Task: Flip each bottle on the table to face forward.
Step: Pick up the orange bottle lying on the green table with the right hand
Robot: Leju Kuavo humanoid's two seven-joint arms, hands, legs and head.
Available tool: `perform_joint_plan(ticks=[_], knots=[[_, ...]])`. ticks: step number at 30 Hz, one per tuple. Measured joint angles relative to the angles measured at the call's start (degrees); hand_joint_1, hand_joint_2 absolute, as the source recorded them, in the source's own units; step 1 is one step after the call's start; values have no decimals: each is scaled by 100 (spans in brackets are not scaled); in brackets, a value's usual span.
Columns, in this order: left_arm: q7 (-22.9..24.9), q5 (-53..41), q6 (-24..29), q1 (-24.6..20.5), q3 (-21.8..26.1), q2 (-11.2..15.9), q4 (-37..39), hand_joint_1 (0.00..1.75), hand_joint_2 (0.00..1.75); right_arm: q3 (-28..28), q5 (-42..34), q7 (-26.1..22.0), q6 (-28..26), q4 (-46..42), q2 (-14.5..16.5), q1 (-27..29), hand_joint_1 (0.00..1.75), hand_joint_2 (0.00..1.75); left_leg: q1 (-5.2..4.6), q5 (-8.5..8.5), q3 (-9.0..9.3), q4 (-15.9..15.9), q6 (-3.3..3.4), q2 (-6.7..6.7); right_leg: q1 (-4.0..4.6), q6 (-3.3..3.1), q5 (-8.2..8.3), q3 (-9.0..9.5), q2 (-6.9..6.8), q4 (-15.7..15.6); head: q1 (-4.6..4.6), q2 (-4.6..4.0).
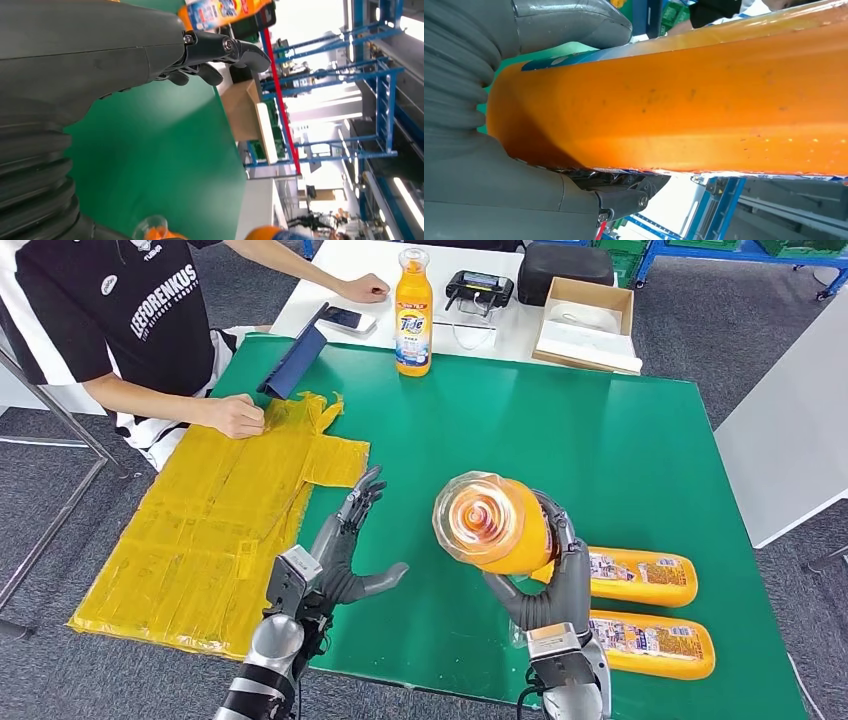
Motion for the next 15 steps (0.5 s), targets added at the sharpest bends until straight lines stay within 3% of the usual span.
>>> perform_joint_plan(ticks=[4,10,15], knots=[[2,73,-153,23,-132,5,-23,0,175,-29,-8,-20,140,2,13,-1,175,175,0,0,0,0,0,1,0,0,0,0,0,1,0,0],[66,386,-590,126,-655,33,-328,0,175,-32,-291,-122,1003,188,136,-44,175,175,0,-1,-3,0,0,0,0,0,-1,0,0,1,-1,0],[112,546,-529,182,-1017,78,-548,0,175,162,-95,-120,1081,592,280,-123,175,175,0,-2,-3,-1,1,0,0,0,-1,-1,0,1,-1,0]])
